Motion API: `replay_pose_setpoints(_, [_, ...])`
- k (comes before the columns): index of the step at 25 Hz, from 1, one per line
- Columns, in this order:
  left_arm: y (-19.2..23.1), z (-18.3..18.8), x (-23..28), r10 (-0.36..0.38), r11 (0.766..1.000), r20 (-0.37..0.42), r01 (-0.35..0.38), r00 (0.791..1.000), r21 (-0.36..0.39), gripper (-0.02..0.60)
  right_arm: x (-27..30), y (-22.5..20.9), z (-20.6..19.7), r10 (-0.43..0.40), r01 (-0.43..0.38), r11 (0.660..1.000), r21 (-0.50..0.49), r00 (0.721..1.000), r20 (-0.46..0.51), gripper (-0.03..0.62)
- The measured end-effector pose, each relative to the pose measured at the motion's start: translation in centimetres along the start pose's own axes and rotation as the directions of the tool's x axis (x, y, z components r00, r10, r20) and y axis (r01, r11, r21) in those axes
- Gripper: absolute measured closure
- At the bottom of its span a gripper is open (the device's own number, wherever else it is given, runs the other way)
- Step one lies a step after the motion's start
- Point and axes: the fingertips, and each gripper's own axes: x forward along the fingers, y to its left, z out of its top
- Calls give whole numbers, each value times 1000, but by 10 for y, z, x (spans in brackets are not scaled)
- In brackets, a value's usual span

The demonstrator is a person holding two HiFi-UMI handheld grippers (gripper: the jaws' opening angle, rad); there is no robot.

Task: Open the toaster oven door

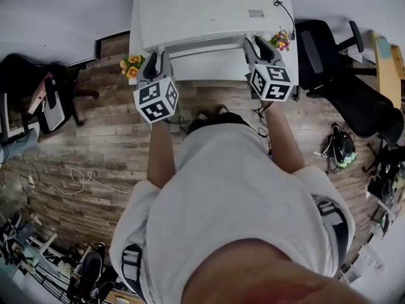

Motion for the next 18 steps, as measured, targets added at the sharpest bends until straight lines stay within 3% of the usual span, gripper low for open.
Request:
replay_pose_setpoints(8, [2, -4, 16, 25, 999, -43, -26, 999, -23, 483, 18, -6, -11, 0, 2, 999, 34, 997, -80, 464])
replay_pose_setpoints(12, [1, -8, 21, 36, 999, -57, -38, 998, -23, 483, 20, -3, -9, 16, -14, 1000, 26, 997, -76, 503])
replay_pose_setpoints(18, [1, -10, 20, 47, 999, -49, -47, 998, -11, 483, 18, -1, -9, 19, -17, 999, 29, 999, -42, 503])
